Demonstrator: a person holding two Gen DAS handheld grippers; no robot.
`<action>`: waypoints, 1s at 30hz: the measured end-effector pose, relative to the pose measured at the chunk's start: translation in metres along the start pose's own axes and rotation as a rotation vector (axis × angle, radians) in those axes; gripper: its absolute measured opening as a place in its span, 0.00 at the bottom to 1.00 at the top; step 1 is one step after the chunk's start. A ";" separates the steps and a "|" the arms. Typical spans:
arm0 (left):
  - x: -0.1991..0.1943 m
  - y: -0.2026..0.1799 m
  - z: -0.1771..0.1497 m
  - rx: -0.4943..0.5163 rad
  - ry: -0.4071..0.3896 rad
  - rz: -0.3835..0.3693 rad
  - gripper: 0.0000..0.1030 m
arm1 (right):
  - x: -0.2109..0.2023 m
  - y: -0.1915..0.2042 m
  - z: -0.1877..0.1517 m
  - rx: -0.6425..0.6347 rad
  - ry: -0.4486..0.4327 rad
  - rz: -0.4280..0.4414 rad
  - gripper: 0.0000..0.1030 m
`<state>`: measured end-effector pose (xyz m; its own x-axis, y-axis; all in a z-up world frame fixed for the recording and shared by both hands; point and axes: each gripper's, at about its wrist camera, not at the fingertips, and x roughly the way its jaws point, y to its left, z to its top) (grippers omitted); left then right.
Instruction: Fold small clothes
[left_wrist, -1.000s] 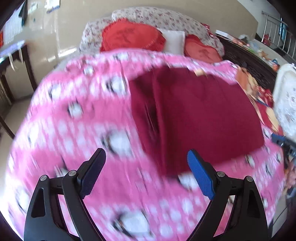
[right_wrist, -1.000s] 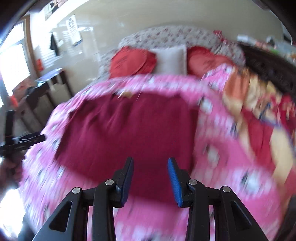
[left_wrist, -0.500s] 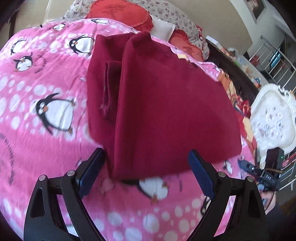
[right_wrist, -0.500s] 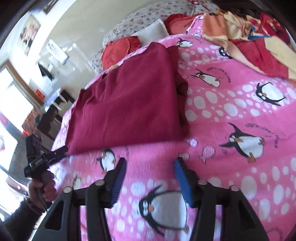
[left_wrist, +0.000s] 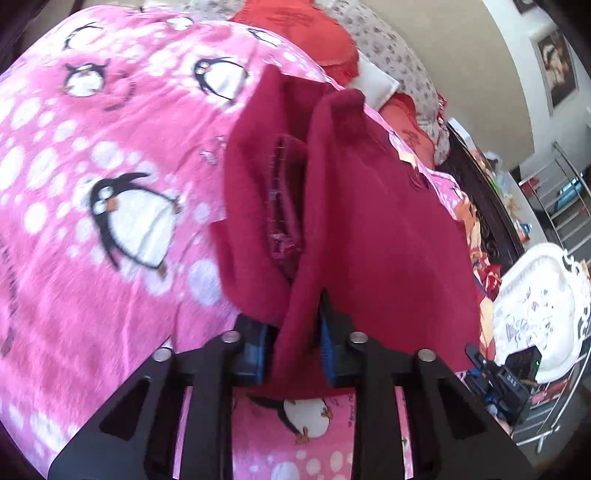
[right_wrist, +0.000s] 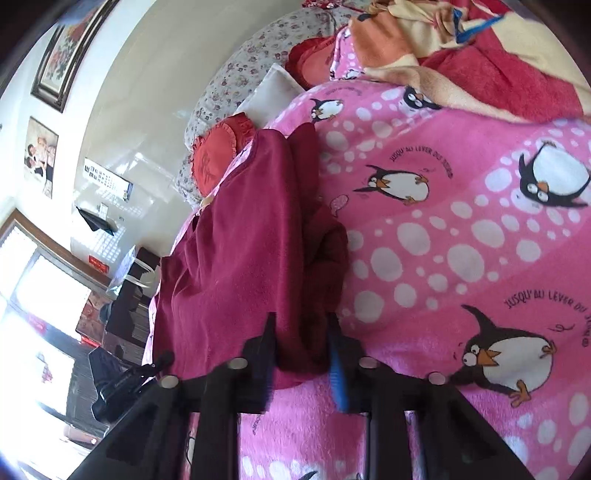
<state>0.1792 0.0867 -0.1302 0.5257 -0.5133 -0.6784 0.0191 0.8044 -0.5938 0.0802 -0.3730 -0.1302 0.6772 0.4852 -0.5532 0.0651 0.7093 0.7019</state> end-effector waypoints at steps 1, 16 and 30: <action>-0.005 -0.004 -0.002 0.008 -0.002 0.008 0.17 | -0.003 0.006 0.001 -0.010 0.006 0.005 0.16; -0.079 0.000 -0.102 0.036 0.103 -0.014 0.23 | -0.099 -0.001 -0.064 0.128 0.189 -0.010 0.17; -0.079 0.000 -0.144 0.150 -0.114 -0.022 0.54 | -0.006 0.180 -0.047 -0.409 0.194 -0.099 0.17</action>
<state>0.0150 0.0844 -0.1387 0.6168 -0.5004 -0.6075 0.1538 0.8336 -0.5305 0.0538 -0.2242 -0.0217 0.5305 0.4637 -0.7096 -0.1981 0.8817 0.4281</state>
